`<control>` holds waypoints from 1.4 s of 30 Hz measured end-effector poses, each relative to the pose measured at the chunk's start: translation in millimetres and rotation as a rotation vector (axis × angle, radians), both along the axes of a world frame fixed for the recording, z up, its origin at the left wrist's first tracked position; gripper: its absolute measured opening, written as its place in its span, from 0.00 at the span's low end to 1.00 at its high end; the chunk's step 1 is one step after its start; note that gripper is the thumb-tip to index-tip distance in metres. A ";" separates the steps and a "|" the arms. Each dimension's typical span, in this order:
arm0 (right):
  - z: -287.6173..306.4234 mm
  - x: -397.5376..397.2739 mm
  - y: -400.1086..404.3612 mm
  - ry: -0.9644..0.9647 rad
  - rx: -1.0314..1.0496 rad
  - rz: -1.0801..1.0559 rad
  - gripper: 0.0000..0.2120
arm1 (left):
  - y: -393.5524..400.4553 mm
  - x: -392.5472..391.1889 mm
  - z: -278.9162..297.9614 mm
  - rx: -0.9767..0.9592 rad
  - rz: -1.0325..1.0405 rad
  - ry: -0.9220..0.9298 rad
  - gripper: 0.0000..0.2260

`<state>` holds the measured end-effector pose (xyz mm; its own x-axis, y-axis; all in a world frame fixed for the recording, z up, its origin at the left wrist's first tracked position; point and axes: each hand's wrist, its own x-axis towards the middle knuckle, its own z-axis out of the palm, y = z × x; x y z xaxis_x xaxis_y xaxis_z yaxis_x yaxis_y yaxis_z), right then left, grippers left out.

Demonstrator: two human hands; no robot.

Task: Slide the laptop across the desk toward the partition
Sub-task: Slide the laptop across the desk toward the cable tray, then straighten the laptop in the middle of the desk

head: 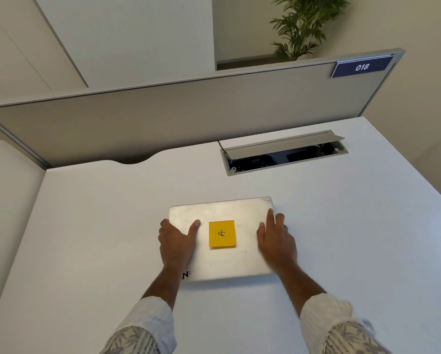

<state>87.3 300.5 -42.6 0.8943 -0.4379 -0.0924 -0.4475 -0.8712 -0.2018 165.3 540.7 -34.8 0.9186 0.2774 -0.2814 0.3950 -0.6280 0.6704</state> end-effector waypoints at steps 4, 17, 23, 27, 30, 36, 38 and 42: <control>4.4 4.9 0.5 0.006 0.020 0.056 0.27 | 5.4 -9.7 2.7 -0.013 0.044 -0.010 0.41; -11.2 5.2 -1.2 0.027 0.051 0.170 0.28 | 12.6 -36.3 -11.6 0.050 0.066 -0.033 0.35; -20.5 4.2 -5.2 0.006 0.083 0.164 0.28 | 9.9 -39.3 -19.2 0.088 0.024 -0.046 0.37; -23.3 3.1 -5.2 0.010 0.084 0.163 0.28 | 7.4 -40.8 -19.6 0.136 0.010 -0.058 0.38; -22.9 1.9 -6.1 0.018 0.084 0.171 0.28 | 6.3 -42.7 -18.7 0.174 -0.018 -0.056 0.39; -22.5 0.1 -8.2 0.030 0.084 0.173 0.29 | 3.8 -48.0 -17.8 0.281 -0.071 -0.045 0.40; -23.1 -0.1 -8.7 0.034 0.077 0.174 0.29 | 3.3 -47.5 -18.5 0.325 -0.089 -0.042 0.40; -26.0 -0.3 -9.7 0.029 0.060 0.173 0.29 | 3.3 -46.0 -18.9 0.407 -0.120 -0.035 0.41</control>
<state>87.0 290.8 -68.5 0.9525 -0.2703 -0.1404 -0.2979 -0.9227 -0.2448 119.4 544.0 -53.7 0.9583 0.2496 -0.1394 0.2842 -0.8846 0.3697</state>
